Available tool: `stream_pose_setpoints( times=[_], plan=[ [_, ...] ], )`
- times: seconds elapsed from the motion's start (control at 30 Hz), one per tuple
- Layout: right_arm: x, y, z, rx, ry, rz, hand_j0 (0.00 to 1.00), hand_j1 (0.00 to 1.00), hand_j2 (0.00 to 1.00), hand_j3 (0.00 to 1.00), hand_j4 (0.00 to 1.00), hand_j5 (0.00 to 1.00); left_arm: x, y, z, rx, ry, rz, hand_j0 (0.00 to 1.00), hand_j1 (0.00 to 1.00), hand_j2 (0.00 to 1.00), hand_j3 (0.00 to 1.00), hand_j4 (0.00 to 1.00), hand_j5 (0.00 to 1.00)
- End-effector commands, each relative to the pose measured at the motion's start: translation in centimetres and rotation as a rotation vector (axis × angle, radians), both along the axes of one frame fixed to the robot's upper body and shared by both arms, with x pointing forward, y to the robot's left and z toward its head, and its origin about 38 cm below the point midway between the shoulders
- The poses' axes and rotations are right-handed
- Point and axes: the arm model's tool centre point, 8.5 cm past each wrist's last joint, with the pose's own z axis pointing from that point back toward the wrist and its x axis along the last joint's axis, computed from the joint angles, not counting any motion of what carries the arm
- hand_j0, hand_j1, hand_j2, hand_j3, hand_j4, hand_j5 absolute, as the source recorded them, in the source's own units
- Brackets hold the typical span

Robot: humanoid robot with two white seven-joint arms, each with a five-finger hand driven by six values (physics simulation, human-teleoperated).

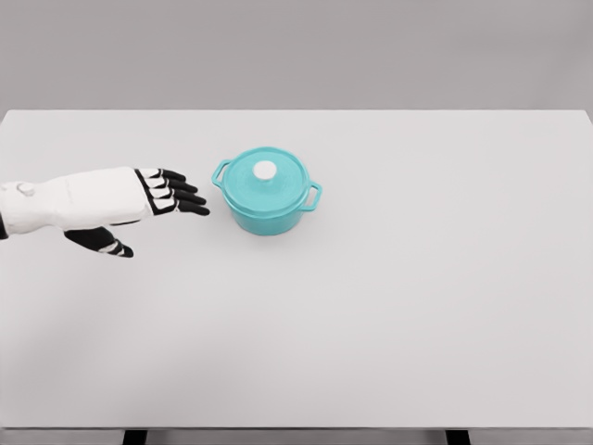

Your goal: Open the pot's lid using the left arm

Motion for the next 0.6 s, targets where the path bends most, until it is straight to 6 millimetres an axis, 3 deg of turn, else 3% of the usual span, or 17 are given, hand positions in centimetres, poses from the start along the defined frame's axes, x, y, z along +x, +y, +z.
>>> stream_pose_setpoints(
  times=[0.0, 0.1, 0.17, 0.2, 0.27, 0.3, 0.37, 0.43, 0.47, 0.57],
  plan=[
    [0.1, 0.1, 0.0, 0.010, -0.003, 0.004, 1.00, 1.00, 1.00, 1.00, 1.00, 1.00, 0.0, 0.0, -0.1, -0.003, 0.007, 0.002, 1.00, 1.00, 1.00, 1.00, 1.00, 1.00],
    [-1.6, 0.0, 0.1, 0.005, 0.029, -0.002, 1.00, 1.00, 1.00, 1.00, 1.00, 1.00, 0.7, -0.5, 2.0, -0.062, -0.018, -0.009, 1.00, 1.00, 1.00, 1.00, 1.00, 1.00],
    [-1.6, 0.0, 0.1, 0.004, 0.028, -0.002, 1.00, 1.00, 1.00, 1.00, 1.00, 1.00, 1.5, -0.8, 4.2, -0.068, -0.067, -0.018, 1.00, 1.00, 1.00, 1.00, 1.00, 1.00],
    [-1.6, 0.0, 0.1, 0.004, 0.027, -0.003, 1.00, 1.00, 1.00, 1.00, 1.00, 1.00, 2.1, -1.7, 4.2, -0.059, -0.064, -0.038, 1.00, 1.00, 1.00, 1.00, 1.00, 1.00],
    [-1.6, 0.0, 0.1, 0.004, 0.027, -0.003, 1.00, 1.00, 1.00, 1.00, 1.00, 1.00, 3.3, -4.2, 1.7, -0.062, 0.001, -0.078, 1.00, 1.00, 1.00, 1.00, 1.00, 1.00],
    [-1.6, 0.0, 0.1, 0.004, 0.027, -0.003, 1.00, 1.00, 1.00, 1.00, 1.00, 1.00, 3.8, -4.3, 1.8, -0.066, -0.002, -0.072, 1.00, 1.00, 1.00, 1.00, 1.00, 1.00],
    [-1.6, 0.0, 0.1, 0.004, 0.027, -0.003, 1.00, 1.00, 1.00, 1.00, 1.00, 1.00, 4.7, -6.8, 2.3, -0.091, -0.010, -0.118, 1.00, 1.00, 1.00, 1.00, 1.00, 1.00],
    [-1.6, 0.0, 0.1, 0.004, 0.027, -0.003, 1.00, 1.00, 1.00, 1.00, 1.00, 1.00, 6.4, -7.0, 3.8, -0.092, -0.040, -0.100, 1.00, 1.00, 1.00, 1.00, 1.00, 1.00],
    [-1.6, 0.0, 0.1, 0.004, 0.027, -0.003, 1.00, 1.00, 1.00, 1.00, 1.00, 1.00, 6.6, -8.2, 4.2, -0.109, -0.046, -0.121, 1.00, 1.00, 1.00, 1.00, 1.00, 1.00],
    [-1.5, 0.0, 0.1, 0.004, 0.026, -0.003, 1.00, 1.00, 1.00, 1.00, 1.00, 1.00, 8.9, -8.6, 4.6, -0.133, -0.045, -0.085, 1.00, 1.00, 1.00, 1.00, 1.00, 1.00]
  ],
)
